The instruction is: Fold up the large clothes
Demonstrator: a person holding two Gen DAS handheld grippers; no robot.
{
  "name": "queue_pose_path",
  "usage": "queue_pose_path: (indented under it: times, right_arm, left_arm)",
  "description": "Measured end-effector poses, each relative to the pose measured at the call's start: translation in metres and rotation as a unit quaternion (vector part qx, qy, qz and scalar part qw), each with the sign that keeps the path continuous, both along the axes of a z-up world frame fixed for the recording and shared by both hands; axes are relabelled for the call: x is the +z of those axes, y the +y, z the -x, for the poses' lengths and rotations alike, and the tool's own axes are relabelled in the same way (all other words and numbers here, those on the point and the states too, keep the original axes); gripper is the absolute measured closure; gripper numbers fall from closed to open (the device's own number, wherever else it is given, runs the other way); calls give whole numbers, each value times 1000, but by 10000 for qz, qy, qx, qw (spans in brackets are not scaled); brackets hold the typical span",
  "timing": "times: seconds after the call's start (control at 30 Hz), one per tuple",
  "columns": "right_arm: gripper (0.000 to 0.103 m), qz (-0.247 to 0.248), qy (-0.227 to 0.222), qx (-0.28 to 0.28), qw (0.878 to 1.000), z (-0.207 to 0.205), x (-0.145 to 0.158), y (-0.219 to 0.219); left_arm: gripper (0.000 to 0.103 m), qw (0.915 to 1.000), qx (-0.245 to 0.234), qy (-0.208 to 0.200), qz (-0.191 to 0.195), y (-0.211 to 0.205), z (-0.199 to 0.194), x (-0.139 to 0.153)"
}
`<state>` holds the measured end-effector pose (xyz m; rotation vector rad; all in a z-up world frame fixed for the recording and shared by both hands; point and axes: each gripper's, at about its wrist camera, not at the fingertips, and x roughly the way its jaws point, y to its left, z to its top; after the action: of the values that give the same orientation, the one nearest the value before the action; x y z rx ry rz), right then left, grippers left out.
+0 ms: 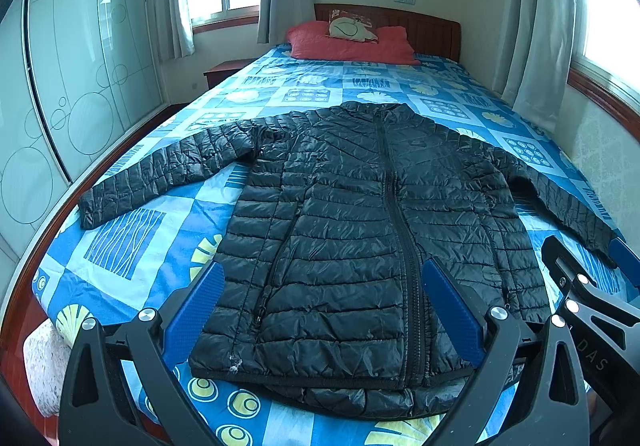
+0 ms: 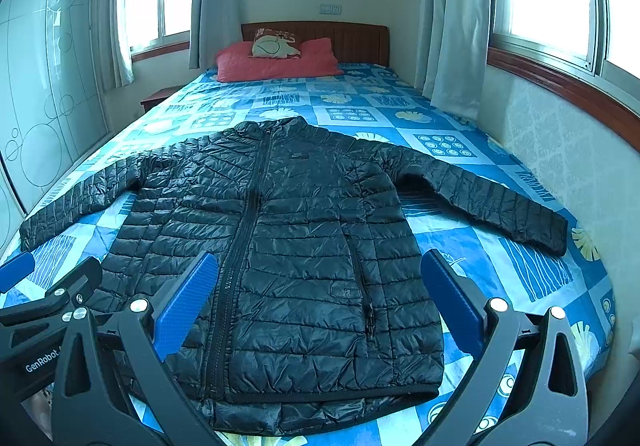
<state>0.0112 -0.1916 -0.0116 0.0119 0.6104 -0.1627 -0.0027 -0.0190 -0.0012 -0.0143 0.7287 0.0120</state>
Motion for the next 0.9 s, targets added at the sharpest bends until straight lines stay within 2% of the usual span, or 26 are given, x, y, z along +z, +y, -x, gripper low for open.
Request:
queue_pose_path:
  times: [0.57, 0.9]
  right_arm:
    - [2, 14, 124, -1, 9999, -5, -11, 2]
    - [2, -140, 306, 20, 9994, -22, -26, -5]
  left_arm:
    - [5, 9999, 6, 140, 31, 8, -3, -14]
    - [5, 9993, -24, 363, 42, 6, -23, -29]
